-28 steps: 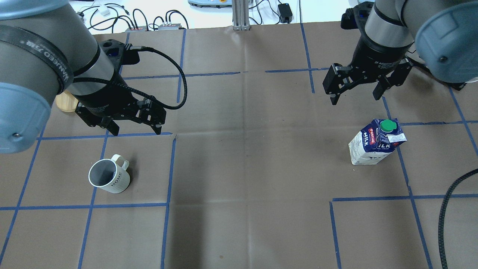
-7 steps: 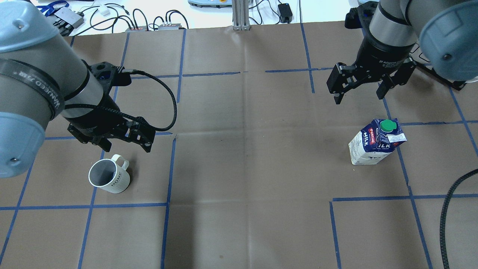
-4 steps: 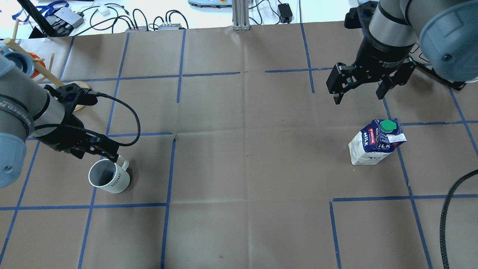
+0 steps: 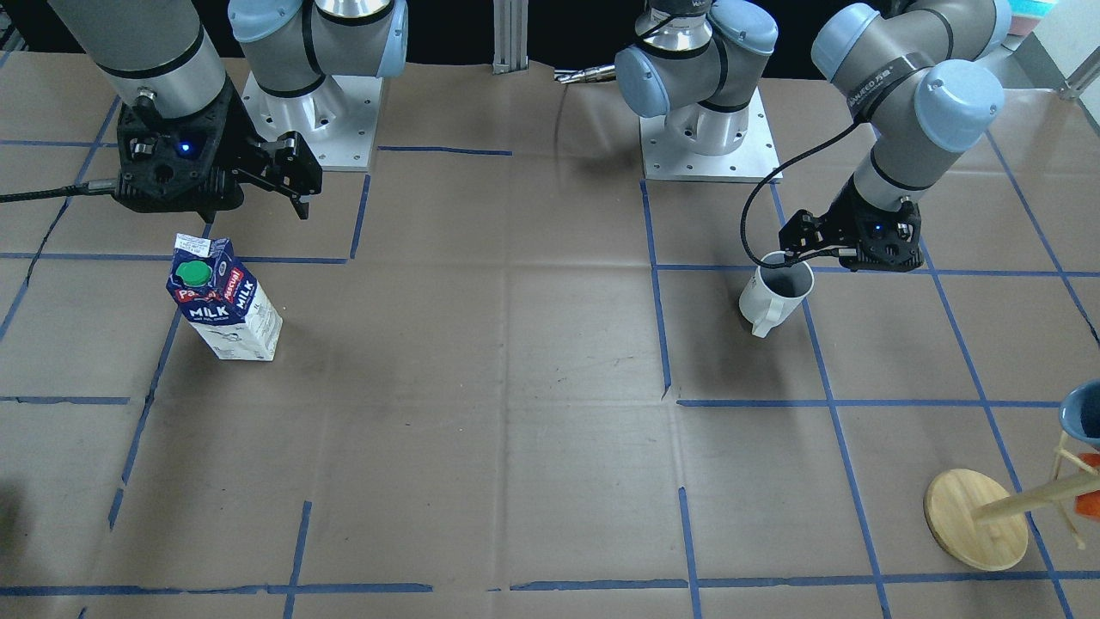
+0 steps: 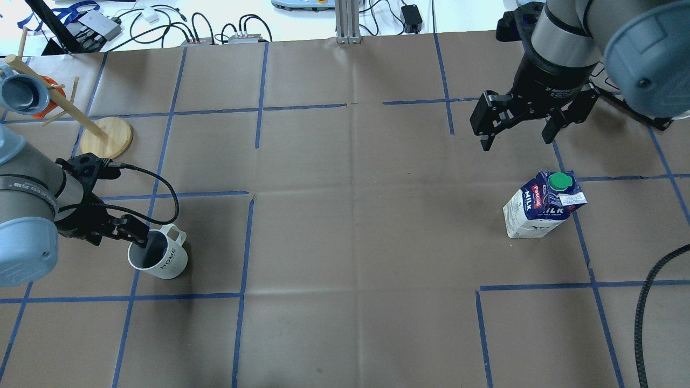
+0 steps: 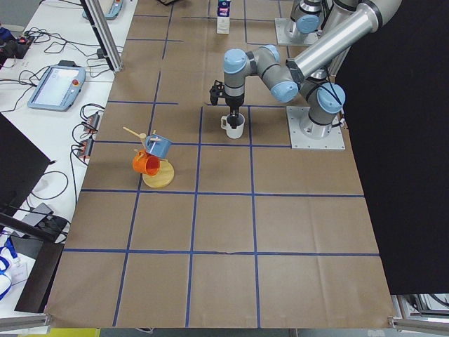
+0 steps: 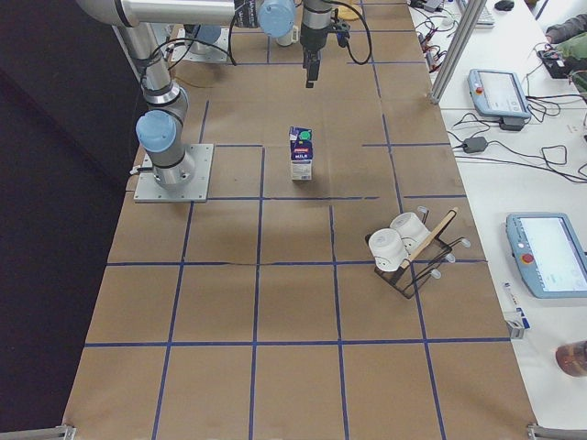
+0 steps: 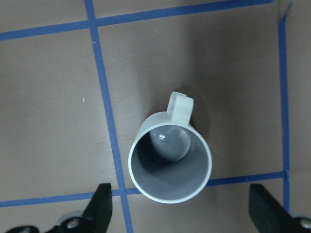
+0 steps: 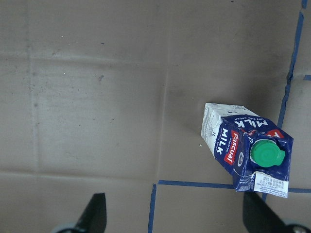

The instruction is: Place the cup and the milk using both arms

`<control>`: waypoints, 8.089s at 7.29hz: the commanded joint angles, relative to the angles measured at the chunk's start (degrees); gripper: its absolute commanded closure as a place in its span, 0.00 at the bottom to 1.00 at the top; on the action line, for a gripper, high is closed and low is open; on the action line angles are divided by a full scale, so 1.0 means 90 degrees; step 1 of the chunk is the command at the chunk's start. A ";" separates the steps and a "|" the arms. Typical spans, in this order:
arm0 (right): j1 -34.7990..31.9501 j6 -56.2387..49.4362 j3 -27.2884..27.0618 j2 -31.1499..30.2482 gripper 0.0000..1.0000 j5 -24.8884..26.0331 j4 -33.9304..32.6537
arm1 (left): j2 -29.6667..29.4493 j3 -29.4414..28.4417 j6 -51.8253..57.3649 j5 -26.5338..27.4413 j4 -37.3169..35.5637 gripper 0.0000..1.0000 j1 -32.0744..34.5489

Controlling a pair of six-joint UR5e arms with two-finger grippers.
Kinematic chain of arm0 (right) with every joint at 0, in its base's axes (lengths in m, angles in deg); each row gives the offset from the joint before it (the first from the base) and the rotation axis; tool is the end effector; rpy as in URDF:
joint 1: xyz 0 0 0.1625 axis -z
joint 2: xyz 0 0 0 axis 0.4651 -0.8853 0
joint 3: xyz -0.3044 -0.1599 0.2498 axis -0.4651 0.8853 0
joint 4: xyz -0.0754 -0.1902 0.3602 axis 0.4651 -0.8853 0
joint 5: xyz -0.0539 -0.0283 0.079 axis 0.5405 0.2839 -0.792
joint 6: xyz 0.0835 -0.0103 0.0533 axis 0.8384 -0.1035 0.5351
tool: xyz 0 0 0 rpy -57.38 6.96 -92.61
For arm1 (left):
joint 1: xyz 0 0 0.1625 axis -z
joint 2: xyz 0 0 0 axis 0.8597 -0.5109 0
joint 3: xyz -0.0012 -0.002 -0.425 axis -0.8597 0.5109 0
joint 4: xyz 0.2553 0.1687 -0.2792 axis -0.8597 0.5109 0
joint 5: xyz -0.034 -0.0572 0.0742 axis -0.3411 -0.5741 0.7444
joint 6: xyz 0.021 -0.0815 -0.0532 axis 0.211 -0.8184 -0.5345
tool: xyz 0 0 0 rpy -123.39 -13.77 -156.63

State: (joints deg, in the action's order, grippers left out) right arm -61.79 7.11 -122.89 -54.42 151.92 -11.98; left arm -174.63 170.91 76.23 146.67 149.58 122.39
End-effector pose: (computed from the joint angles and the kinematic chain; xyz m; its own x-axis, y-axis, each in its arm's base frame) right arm 0.1279 -0.4824 0.4688 -0.9968 -0.0794 0.0061 -0.0787 0.9943 0.0726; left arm 0.0643 -0.4080 0.2794 -0.9961 0.0849 -0.0224 0.0829 0.9934 0.0799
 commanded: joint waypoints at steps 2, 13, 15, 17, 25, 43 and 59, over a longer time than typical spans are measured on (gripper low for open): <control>0.0004 0.0001 0.0001 0.0007 0.00 0.0000 0.0005 | -0.0249 0.0074 0.0121 0.0050 -0.0135 0.00 -0.0039; 0.0004 0.0001 -0.0008 -0.0003 0.00 -0.0010 0.0005 | -0.0484 -0.0080 -0.0648 -0.0580 -0.0458 1.00 0.0368; 0.0004 0.0001 0.0001 -0.0003 0.00 -0.0010 -0.0005 | -0.0668 -0.0879 -0.1854 -0.0536 -0.0341 1.00 0.1750; 0.0004 0.0001 0.0001 -0.0003 0.00 -0.0010 0.0005 | -0.1670 -0.1776 -0.3164 -0.0643 -0.0360 1.00 0.2788; 0.0004 0.0001 -0.0008 -0.0003 0.00 0.0000 0.0005 | -0.4418 -0.5266 -0.4937 -0.0711 0.0694 0.99 0.4247; 0.1957 -0.1210 -0.1199 -0.0629 0.00 -0.0068 -0.0929 | -0.1329 -0.4333 -0.3868 -0.0760 0.3543 0.01 0.3421; 0.1742 -0.1181 -0.2275 0.0124 0.55 -0.0049 -0.2241 | 0.1283 -0.2601 -0.2730 -0.0340 0.4132 0.00 0.2783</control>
State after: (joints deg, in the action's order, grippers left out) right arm -46.04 -3.49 -144.13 -53.25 151.53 -32.30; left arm -163.32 147.46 51.65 143.57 186.74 147.43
